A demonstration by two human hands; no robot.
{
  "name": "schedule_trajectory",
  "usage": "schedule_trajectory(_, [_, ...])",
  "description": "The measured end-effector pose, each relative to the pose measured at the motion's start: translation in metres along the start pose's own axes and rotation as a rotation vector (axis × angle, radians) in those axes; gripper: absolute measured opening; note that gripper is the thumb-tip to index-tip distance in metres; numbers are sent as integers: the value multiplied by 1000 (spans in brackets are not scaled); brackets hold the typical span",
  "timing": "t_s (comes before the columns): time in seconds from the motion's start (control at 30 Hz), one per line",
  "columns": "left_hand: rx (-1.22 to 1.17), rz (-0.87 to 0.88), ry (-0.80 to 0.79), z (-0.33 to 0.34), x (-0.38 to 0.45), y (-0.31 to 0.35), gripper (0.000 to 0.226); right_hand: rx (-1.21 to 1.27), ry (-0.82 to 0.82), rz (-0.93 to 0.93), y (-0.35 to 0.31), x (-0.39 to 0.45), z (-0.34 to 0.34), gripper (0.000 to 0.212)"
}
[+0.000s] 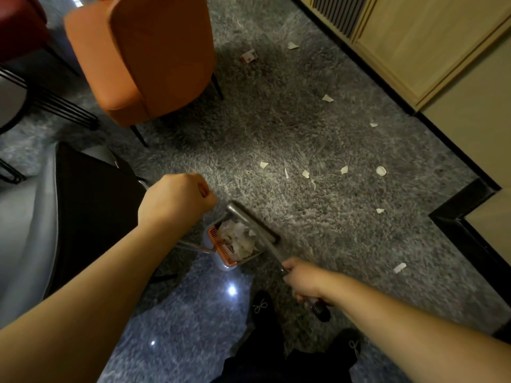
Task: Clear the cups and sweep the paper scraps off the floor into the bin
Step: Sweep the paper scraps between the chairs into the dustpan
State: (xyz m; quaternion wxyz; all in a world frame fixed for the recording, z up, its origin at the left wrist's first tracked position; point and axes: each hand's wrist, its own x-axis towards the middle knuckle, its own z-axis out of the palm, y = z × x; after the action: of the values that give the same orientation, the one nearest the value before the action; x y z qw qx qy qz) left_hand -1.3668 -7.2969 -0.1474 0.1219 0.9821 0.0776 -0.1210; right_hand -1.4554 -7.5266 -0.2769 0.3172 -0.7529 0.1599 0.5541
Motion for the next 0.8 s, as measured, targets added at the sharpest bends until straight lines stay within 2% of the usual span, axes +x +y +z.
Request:
schedule_trajectory(0.27, [-42, 6, 39, 3, -19, -6, 13, 254, -113, -62, 0, -39, 29, 43])
schedule_trajectory(0.37, [-45, 23, 51, 5, -31, -3, 13, 256, -96, -46, 9, -42, 32, 44])
schedule_trajectory(0.57, [-83, 22, 40, 4, -56, -8, 8, 463, -84, 27, 26, -55, 6, 40])
schedule_trajectory(0.8, [-165, 29, 37, 12, -60, 26, 6, 624, 32, 45, 54, -90, -23, 39])
